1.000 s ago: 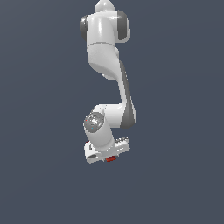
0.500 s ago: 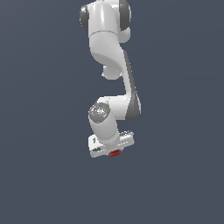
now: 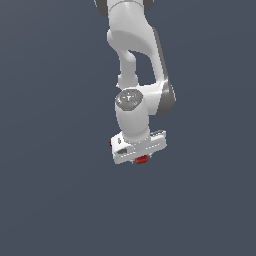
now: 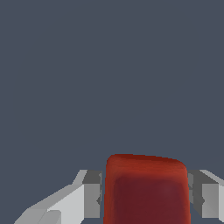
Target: Pick up the object and move it to a goal position.
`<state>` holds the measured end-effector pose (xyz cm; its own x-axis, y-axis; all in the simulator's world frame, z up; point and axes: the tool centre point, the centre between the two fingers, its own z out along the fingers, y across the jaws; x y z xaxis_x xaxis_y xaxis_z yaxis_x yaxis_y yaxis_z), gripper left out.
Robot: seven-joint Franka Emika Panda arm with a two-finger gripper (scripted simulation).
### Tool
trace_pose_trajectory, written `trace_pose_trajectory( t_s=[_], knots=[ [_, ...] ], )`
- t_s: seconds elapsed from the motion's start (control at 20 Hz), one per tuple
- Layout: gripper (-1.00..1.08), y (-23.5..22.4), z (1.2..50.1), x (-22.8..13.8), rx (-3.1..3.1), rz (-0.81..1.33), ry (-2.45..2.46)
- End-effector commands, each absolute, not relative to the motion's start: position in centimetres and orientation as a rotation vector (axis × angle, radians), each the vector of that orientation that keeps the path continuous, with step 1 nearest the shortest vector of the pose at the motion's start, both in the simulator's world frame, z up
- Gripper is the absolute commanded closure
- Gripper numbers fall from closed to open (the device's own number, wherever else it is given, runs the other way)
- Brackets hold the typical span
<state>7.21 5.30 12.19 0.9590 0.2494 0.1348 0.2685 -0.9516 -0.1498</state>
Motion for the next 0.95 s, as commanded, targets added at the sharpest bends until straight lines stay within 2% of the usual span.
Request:
trace_pose_trajectory(
  t_s=[0.0, 0.45, 0.9],
  knots=[
    [1.08, 6.5, 14.4, 6.3, -2.944, -0.177, -0.393],
    [1.08, 9.8, 20.0, 3.5, -2.944, -0.178, -0.393],
    [1.08, 11.1, 22.2, 2.7, -2.942, -0.178, -0.393]
  ],
)
